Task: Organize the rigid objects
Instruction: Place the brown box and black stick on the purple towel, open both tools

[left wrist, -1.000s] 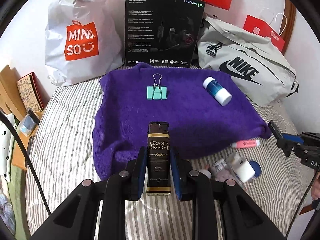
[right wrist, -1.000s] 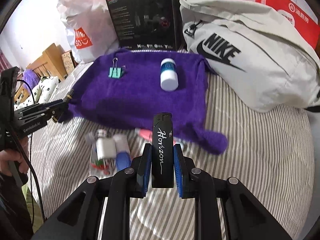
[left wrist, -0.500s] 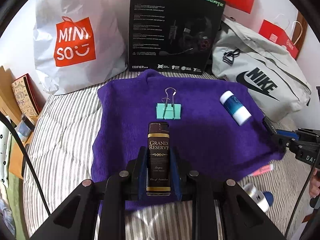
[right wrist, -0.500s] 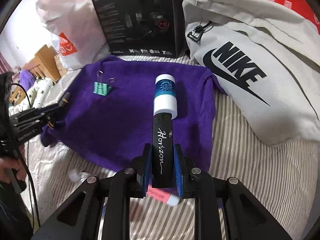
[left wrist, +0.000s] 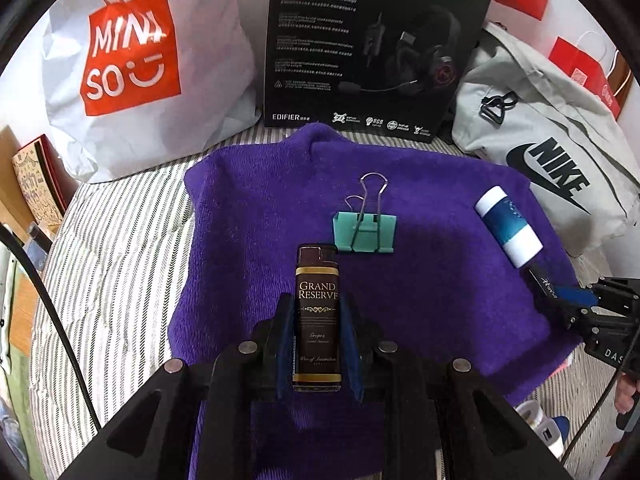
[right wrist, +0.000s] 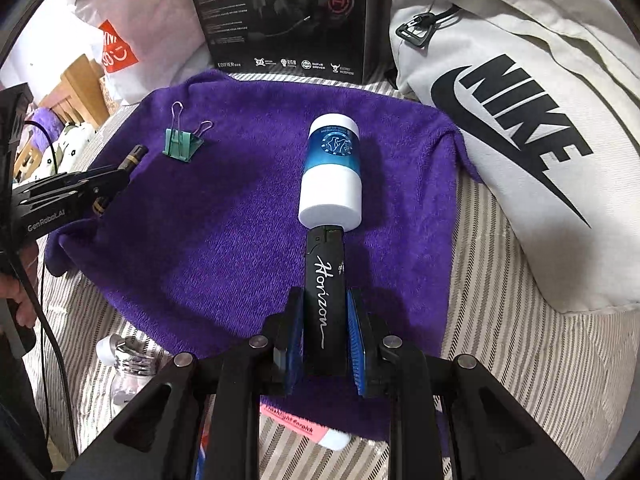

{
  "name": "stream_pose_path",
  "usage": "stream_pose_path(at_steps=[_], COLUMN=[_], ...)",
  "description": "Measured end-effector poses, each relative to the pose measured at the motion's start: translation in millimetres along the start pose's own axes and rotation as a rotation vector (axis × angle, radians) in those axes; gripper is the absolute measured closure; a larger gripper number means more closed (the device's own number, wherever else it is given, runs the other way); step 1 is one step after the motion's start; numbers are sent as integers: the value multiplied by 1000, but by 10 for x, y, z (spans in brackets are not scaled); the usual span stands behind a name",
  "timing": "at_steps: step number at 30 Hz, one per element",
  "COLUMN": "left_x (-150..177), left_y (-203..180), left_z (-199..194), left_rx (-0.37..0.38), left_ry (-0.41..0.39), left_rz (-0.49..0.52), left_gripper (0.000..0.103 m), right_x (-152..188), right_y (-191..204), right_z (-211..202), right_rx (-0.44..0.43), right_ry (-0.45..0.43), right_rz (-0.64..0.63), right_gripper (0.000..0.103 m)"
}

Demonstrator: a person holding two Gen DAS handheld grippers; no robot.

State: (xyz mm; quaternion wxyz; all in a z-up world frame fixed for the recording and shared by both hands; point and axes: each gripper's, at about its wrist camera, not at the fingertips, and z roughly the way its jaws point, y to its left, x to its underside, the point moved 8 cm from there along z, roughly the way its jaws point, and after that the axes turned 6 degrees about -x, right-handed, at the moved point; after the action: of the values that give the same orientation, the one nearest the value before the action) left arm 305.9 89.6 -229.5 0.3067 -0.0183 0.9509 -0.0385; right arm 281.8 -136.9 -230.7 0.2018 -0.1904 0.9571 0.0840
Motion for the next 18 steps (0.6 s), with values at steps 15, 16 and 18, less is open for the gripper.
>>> stream_pose_path(at_steps=[15,16,18], left_x=[-200,-207,-209], left_y=[18,17,13], left_z=[300,305,308], left_rx=[-56,-58,-63], left_ry=[11,12,11], left_rz=[10,13,17], left_gripper=[81,81,80], right_x=[22,25,32], right_y=[-23,-20,-14], right_z=[49,50,46], right_rx=[-7,-6,-3], right_ry=[4,5,9], right_rz=[-19,-24,-35], right_gripper=[81,81,81])
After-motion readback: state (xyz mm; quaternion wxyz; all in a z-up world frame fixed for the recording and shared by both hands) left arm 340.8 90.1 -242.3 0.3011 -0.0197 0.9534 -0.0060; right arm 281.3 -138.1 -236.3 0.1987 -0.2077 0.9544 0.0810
